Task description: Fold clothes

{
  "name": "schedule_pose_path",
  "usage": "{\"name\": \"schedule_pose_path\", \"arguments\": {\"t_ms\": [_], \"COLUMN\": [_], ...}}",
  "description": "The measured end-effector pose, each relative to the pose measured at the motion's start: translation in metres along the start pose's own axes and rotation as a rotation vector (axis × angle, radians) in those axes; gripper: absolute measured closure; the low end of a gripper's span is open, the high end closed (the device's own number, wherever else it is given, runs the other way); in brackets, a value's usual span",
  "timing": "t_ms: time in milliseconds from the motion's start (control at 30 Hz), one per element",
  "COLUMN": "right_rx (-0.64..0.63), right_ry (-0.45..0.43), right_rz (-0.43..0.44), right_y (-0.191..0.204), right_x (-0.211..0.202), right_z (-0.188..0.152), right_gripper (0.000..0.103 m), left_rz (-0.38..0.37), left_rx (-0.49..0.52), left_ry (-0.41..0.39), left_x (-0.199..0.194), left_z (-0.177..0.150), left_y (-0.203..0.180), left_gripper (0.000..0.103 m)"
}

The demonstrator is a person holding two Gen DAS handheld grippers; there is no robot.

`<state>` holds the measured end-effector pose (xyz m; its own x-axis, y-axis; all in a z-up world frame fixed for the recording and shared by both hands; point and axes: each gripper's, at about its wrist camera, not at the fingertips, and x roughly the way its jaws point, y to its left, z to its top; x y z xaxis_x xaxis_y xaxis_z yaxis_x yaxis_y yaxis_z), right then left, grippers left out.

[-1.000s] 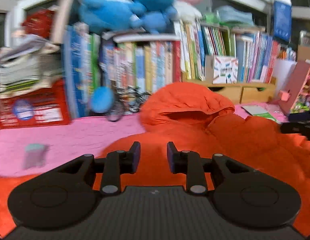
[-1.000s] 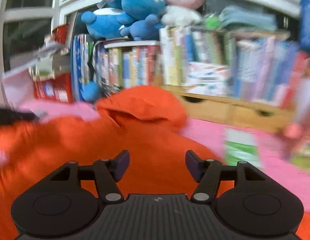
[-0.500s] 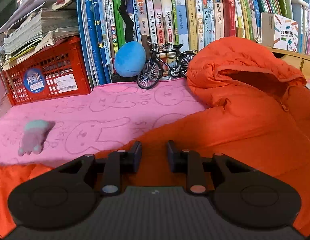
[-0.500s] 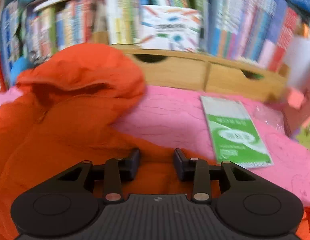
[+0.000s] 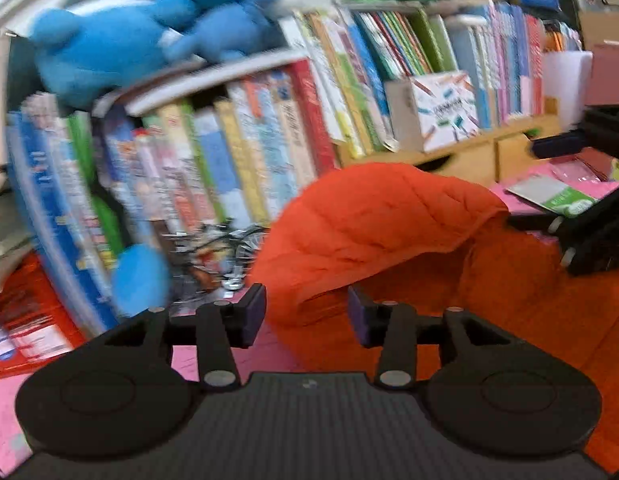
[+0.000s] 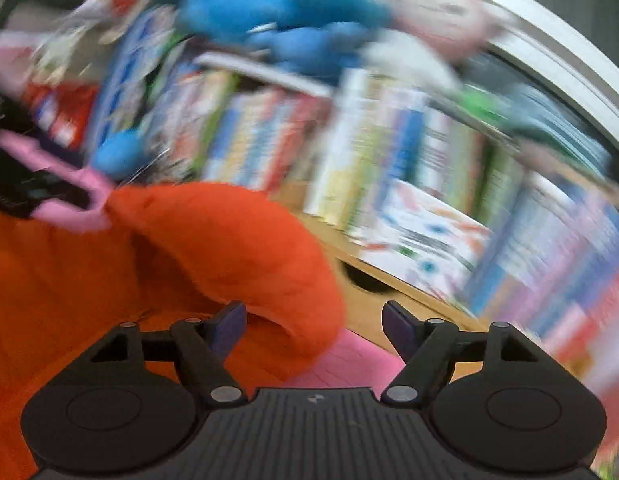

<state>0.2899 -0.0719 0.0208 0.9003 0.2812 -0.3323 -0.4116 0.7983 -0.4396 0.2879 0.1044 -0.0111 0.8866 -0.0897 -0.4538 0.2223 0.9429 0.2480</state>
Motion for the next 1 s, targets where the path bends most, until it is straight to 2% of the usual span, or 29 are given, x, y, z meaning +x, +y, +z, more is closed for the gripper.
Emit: {"name": "schedule_pose_path", "arguments": {"t_ms": [100, 133, 233, 267, 300, 367, 400, 467, 533, 633, 733, 833, 1000], "right_rx": [-0.082, -0.096, -0.119, -0.127, -0.131, -0.131, -0.129, -0.126, -0.126, -0.158, -0.164, -0.143, -0.14], "right_ry": [0.016, 0.025, 0.064, 0.084, 0.111, 0.154, 0.148, 0.119, 0.089, 0.029, 0.0, 0.052, 0.136], "right_rz": [0.039, 0.046, 0.027, 0.004, -0.024, -0.095, -0.134, -0.19, -0.242, -0.277, -0.286, -0.25, -0.199], "right_y": [0.017, 0.023, 0.036, 0.039, 0.04, 0.037, 0.033, 0.021, 0.011, 0.011, 0.013, 0.01, 0.022], "right_x": [0.021, 0.027, 0.05, 0.06, 0.067, 0.076, 0.076, 0.067, 0.058, 0.032, 0.009, 0.011, 0.024], "right_z": [0.003, 0.003, 0.004, 0.005, 0.004, 0.0, -0.002, -0.007, -0.011, -0.012, -0.017, -0.025, -0.032], "right_gripper": [0.027, 0.027, 0.031, 0.045, 0.054, 0.078, 0.082, 0.083, 0.083, 0.083, 0.082, 0.081, 0.081], "left_rz": [-0.034, -0.026, 0.066, 0.122, 0.186, 0.241, 0.259, 0.262, 0.262, 0.268, 0.27, 0.246, 0.256], "left_rx": [0.035, 0.056, 0.104, 0.104, 0.097, 0.039, 0.005, -0.031, -0.018, 0.017, 0.047, 0.018, 0.008], "left_ry": [0.022, 0.028, 0.044, 0.052, 0.061, 0.063, 0.062, 0.043, 0.019, -0.014, -0.03, 0.032, 0.078], "left_x": [0.027, 0.033, 0.05, 0.057, 0.062, 0.064, 0.063, 0.054, 0.039, 0.017, 0.002, 0.014, 0.027], "left_z": [0.0, -0.001, -0.004, -0.005, -0.007, -0.011, -0.014, -0.018, -0.02, -0.022, -0.025, -0.033, -0.04], "left_y": [-0.002, -0.004, -0.01, -0.009, -0.007, 0.007, 0.014, 0.029, 0.031, 0.031, 0.031, 0.033, 0.026], "left_gripper": [0.055, 0.055, 0.055, 0.055, 0.055, 0.054, 0.054, 0.049, 0.048, 0.047, 0.041, 0.04, 0.04]}}
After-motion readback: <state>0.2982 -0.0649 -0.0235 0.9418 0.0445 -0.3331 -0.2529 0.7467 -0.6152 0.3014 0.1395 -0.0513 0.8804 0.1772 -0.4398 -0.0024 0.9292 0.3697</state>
